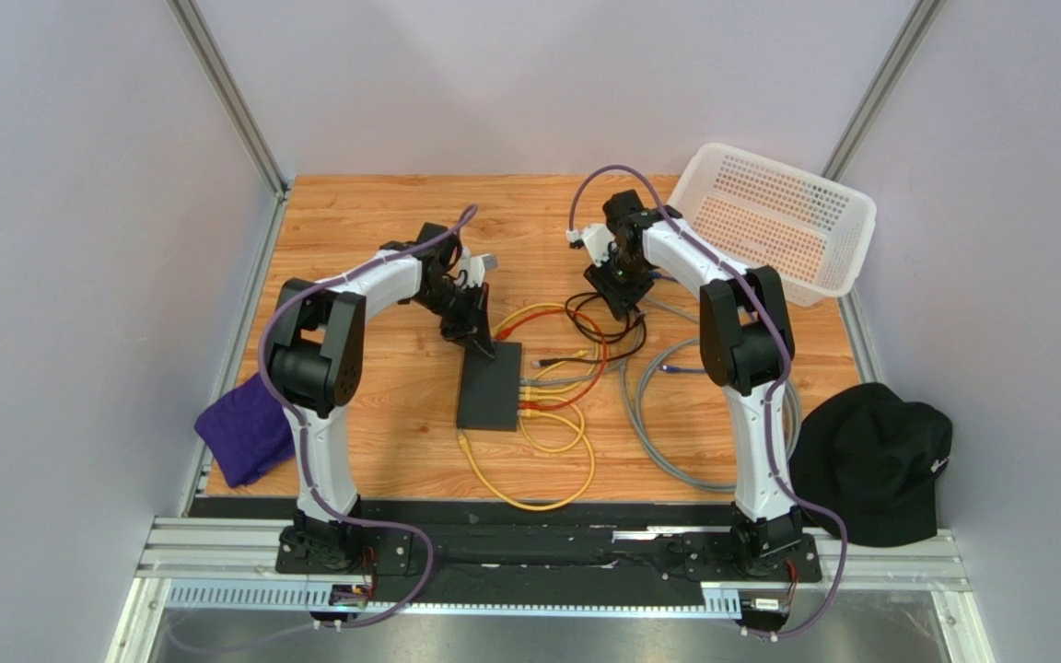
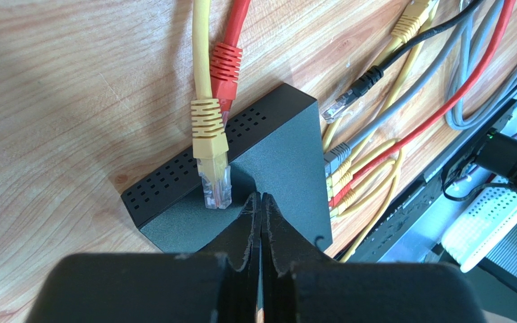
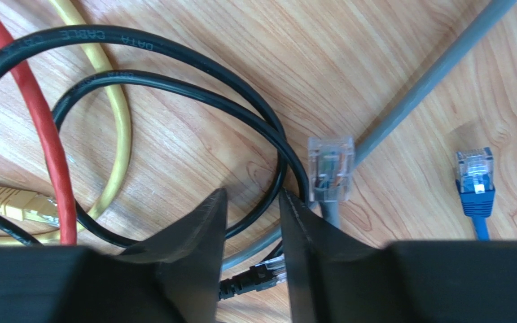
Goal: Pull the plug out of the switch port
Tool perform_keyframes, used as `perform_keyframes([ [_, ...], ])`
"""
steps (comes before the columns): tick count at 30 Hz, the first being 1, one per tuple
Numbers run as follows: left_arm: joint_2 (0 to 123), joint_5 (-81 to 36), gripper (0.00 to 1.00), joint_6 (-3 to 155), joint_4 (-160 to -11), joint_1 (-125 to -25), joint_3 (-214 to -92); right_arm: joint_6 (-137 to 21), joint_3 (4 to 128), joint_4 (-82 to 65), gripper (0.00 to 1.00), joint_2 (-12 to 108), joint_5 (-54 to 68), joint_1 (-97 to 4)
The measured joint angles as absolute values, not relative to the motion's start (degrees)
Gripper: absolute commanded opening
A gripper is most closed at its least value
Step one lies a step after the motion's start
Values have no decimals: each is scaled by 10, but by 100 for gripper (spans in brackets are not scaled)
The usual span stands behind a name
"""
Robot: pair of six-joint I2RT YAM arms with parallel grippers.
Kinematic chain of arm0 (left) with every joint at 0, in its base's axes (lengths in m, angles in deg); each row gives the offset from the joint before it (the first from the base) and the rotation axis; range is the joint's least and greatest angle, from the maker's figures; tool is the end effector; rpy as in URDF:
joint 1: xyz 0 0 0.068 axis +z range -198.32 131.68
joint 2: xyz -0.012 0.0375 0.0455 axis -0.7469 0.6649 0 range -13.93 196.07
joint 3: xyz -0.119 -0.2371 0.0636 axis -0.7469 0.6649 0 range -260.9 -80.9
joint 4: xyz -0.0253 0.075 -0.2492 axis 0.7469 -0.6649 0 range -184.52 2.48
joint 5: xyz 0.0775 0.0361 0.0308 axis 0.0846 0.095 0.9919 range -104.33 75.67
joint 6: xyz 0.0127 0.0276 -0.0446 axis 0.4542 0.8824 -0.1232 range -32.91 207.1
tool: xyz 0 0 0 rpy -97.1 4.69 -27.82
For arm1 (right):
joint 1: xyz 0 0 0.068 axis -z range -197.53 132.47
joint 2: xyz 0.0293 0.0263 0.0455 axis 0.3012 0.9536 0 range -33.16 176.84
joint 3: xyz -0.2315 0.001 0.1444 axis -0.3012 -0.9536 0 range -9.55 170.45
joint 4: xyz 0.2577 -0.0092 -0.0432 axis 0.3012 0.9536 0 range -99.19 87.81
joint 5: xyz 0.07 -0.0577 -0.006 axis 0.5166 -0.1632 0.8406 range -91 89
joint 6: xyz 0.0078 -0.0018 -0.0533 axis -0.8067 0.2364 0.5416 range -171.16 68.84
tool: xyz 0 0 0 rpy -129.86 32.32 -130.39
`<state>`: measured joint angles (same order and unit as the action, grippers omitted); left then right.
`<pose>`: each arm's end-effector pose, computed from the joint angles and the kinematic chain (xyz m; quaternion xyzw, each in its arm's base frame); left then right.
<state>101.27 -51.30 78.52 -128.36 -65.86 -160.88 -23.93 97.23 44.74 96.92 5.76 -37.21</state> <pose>0.3673 -0.1385 0.1607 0.1119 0.9355 -0.3326 0.0411 0.4345 0.1599 0.1671 -0.4008 0.9075 0.0512 0.1146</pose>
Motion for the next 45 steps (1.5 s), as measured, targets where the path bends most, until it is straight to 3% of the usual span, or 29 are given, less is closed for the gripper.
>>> perform_keyframes([
  [4, 1013, -513, 0, 785, -1284, -659, -1609, -226, 972, 445, 13, 969, 48, -372],
  [6, 1013, -513, 0, 785, -1284, -659, -1609, -218, 972, 445, 9, 969, 46, -372],
  [13, 1013, -512, 0, 786, -1284, -661, -1609, -182, 957, 444, 5, 951, 15, -372],
  [23, 1015, -509, 0, 786, -1285, -664, -1613, -124, 874, 456, 3, 793, -94, -318],
  [26, 1017, -509, 0, 786, -1287, -664, -1618, -118, 827, 446, 13, 765, -126, -285],
  [27, 1017, -509, 0, 786, -1287, -665, -1618, -115, 813, 446, 29, 762, -137, -275],
  [30, 1017, -508, 0, 786, -1286, -668, -1618, -109, 784, 449, 50, 763, -162, -264],
  [35, 1017, -507, 0, 788, -1286, -675, -1619, -122, 842, 486, 61, 763, -92, -268],
  [36, 1017, -507, 1, 789, -1286, -676, -1619, -127, 868, 498, 77, 763, -55, -268],
  [38, 1016, -505, 7, 792, -1287, -679, -1620, -148, 908, 500, 77, 754, 33, -269],
  [42, 1008, -487, 47, 806, -1297, -682, -1628, -201, 926, 492, 77, 715, 201, -281],
  [45, 978, -452, 59, 812, -1305, -682, -1629, -247, 935, 479, 76, 714, 316, -305],
])
